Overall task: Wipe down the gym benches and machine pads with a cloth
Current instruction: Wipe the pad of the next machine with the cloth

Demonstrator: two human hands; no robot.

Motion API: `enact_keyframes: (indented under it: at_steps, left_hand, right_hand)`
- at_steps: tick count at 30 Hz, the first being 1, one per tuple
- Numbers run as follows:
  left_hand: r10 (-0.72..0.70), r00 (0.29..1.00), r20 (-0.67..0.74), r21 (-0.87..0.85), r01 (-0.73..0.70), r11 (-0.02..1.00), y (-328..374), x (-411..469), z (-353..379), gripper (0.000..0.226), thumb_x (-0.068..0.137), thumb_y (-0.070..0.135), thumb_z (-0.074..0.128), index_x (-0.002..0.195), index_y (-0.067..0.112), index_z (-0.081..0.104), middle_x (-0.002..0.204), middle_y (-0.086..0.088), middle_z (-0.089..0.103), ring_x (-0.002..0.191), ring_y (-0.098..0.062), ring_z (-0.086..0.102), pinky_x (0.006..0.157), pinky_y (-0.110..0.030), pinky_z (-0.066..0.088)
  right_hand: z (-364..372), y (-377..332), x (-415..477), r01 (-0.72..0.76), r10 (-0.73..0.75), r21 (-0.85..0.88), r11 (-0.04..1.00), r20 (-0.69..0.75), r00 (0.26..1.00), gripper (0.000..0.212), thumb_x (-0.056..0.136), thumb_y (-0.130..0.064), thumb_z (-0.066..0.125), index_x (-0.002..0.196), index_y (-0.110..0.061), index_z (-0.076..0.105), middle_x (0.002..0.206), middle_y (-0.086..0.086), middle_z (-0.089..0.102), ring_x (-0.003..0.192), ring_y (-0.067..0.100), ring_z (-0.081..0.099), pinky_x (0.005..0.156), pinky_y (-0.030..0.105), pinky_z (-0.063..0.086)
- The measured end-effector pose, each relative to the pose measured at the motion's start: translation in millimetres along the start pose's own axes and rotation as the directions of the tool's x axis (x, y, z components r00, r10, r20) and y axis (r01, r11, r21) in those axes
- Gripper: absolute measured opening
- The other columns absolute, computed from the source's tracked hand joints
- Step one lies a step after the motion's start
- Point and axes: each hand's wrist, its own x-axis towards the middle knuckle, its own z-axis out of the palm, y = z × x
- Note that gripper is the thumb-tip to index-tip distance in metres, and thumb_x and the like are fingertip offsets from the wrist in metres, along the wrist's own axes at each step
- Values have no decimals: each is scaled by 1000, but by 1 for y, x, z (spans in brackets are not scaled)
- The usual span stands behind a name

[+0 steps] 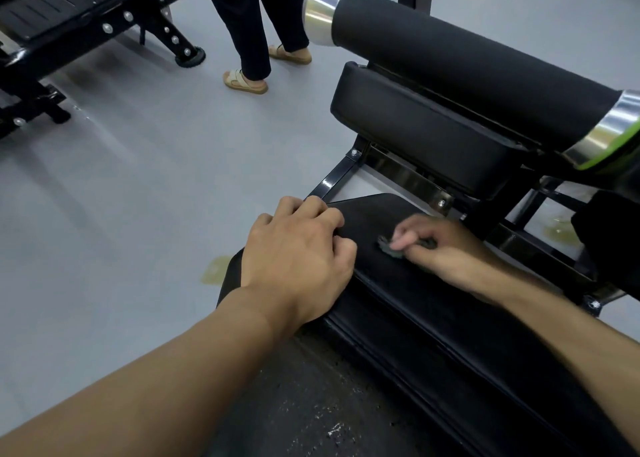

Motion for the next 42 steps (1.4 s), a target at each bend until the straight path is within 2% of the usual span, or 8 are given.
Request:
enact_keyframes:
  at_steps: [6, 11, 18, 22, 28, 33, 37, 42]
  left_hand:
    - [7, 999, 41, 10, -7, 1000, 0, 2, 0, 39, 95, 41, 37, 126, 37, 60, 137, 21, 54, 134, -6, 37, 101, -33, 31]
    - [-15, 999, 36, -10, 16, 1000, 0, 2, 0, 39, 95, 40, 36, 126, 37, 59, 135, 22, 55, 133, -5, 37, 100, -32, 31]
    - [-18, 999, 41, -2, 18, 1000, 0, 2, -1, 39, 95, 40, 36, 128, 38, 58, 137, 22, 53, 134, -6, 36, 101, -32, 31]
    - [-27, 999, 43, -7, 28, 1000, -1, 2, 0, 40, 95, 40, 34, 127, 38, 58, 137, 22, 53, 134, -6, 35, 100, -32, 32]
    - [-25, 999, 48, 15, 25, 1000, 0, 3, 0, 40, 95, 41, 34, 127, 39, 57, 137, 23, 53, 134, -7, 36, 99, -32, 33]
    - [-25, 999, 44, 11, 25, 1000, -1, 2, 0, 40, 95, 41, 34, 126, 39, 58, 136, 23, 54, 132, -7, 37, 97, -31, 32]
    - [-25, 999, 34, 13, 24, 1000, 1, 3, 0, 51, 87, 45, 24, 124, 40, 59, 135, 23, 55, 131, -7, 38, 96, -31, 33]
    - [-24, 999, 42, -4, 24, 1000, -1, 3, 0, 49, 88, 44, 26, 122, 39, 60, 134, 24, 55, 130, -6, 38, 96, -31, 33]
  right_hand:
    - [14, 8, 42, 21, -25, -33, 999, -125, 992, 45, 79, 9, 61, 70, -35, 68, 91, -14, 66, 94, 11, 63, 82, 17, 42]
    - [-5, 13, -5, 15, -16, -17, 1000, -52, 999, 33, 81, 4, 68, 74, -27, 73, 93, -13, 69, 89, 5, 64, 82, 17, 43]
    - [6, 22, 50, -44, 37, -50, 998, -144, 989, 39, 82, 4, 63, 72, -33, 68, 95, -10, 67, 96, 11, 63, 87, 23, 45]
    - [-9, 23, 7, -28, 27, -17, 999, -64, 998, 34, 83, 8, 62, 75, -23, 74, 97, -8, 68, 91, 2, 63, 86, 10, 42]
    - [2, 33, 56, -73, 68, -27, 997, -156, 985, 37, 81, 8, 62, 71, -28, 68, 93, -10, 65, 96, 14, 62, 86, 20, 43]
    - [-8, 37, 22, -46, 44, -14, 999, -114, 992, 35, 83, 6, 64, 75, -27, 72, 97, -10, 67, 91, 5, 62, 85, 11, 42]
    - [-1, 41, 68, -124, 104, -95, 988, -195, 975, 32, 86, 1, 63, 78, -29, 69, 93, -9, 65, 96, 13, 61, 92, 29, 48]
    - [-16, 48, 25, -100, 95, -28, 995, -129, 987, 23, 87, 0, 66, 85, -20, 75, 100, -10, 67, 95, 3, 61, 85, 7, 41]
